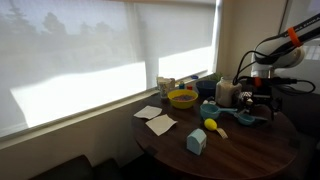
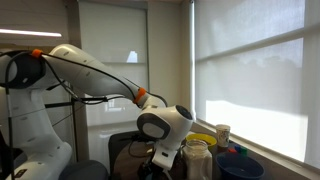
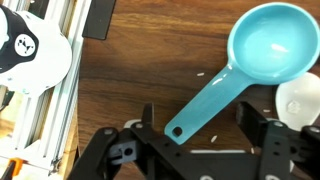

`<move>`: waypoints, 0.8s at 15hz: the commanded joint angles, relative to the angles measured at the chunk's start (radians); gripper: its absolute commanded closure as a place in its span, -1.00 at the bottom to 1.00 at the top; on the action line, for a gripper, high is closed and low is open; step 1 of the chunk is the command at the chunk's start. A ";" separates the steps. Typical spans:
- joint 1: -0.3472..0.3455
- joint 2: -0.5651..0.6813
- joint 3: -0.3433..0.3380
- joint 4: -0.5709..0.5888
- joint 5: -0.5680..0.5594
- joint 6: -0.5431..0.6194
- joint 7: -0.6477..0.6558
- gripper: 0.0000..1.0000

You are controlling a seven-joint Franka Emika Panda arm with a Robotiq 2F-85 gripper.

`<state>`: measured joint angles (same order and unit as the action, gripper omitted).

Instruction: Flip the blue scoop on the left side of the paper plate to make the scoop bowl face downwards on the table

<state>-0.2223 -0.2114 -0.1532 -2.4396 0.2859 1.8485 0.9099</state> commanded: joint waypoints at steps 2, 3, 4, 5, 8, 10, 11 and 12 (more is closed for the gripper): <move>0.002 0.024 0.003 0.029 0.022 -0.019 0.034 -0.18; 0.002 0.022 0.003 0.031 0.020 -0.016 0.037 -0.07; 0.002 0.021 0.004 0.033 0.017 -0.014 0.041 0.12; 0.002 0.019 0.004 0.033 0.016 -0.012 0.044 0.25; 0.002 0.018 0.005 0.032 0.009 -0.005 0.054 0.65; 0.002 0.013 0.007 0.026 0.001 0.005 0.059 0.94; 0.001 0.006 0.008 0.021 -0.006 0.013 0.057 0.99; 0.001 -0.001 0.009 0.016 -0.015 0.021 0.055 1.00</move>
<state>-0.2212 -0.2077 -0.1532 -2.4218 0.2843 1.8485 0.9433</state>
